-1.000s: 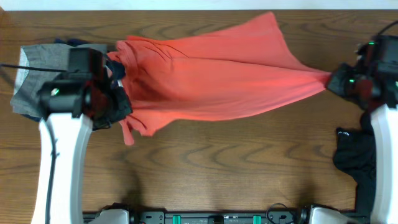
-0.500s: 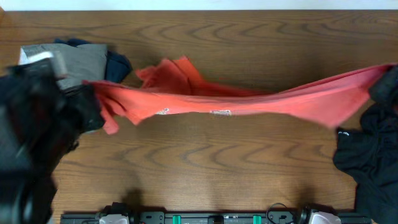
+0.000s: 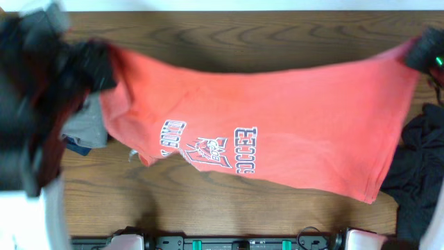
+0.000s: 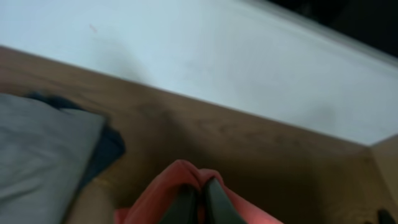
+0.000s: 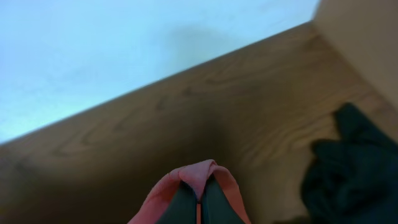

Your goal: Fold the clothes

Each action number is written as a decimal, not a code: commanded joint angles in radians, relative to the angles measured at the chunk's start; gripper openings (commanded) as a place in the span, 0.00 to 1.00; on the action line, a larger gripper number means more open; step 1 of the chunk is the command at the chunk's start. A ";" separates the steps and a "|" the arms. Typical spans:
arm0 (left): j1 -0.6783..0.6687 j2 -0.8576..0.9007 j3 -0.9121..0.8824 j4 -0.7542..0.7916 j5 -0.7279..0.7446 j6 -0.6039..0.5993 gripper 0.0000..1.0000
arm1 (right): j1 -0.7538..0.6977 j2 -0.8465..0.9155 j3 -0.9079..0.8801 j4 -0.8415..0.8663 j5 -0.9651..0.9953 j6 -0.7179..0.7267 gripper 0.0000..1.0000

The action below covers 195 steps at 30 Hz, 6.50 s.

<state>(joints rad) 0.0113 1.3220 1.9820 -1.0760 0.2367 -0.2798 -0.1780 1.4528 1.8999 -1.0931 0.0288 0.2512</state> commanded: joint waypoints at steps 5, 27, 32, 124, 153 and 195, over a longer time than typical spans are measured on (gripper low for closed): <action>0.002 0.348 -0.005 0.211 0.056 0.023 0.06 | 0.002 0.259 0.001 0.177 -0.063 -0.039 0.01; 0.029 0.424 0.378 0.114 0.264 -0.035 0.06 | -0.012 0.314 0.325 0.018 0.182 0.014 0.01; 0.004 0.449 0.304 -0.315 0.259 0.075 0.06 | -0.012 0.337 0.223 -0.213 0.256 0.013 0.01; 0.061 0.298 -0.952 0.593 0.213 -0.124 0.62 | -0.142 0.383 -0.692 0.459 0.033 0.114 0.40; -0.224 0.300 -0.959 0.261 0.159 -0.005 0.82 | -0.103 0.383 -0.856 0.431 0.034 0.111 0.37; -0.237 0.344 -0.764 0.634 0.169 -0.053 0.98 | -0.103 0.383 -0.856 0.430 0.035 0.110 0.31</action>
<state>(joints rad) -0.2260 1.6772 1.2087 -0.3683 0.4114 -0.3790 -0.2848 1.8305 1.0592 -0.6640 0.0750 0.3634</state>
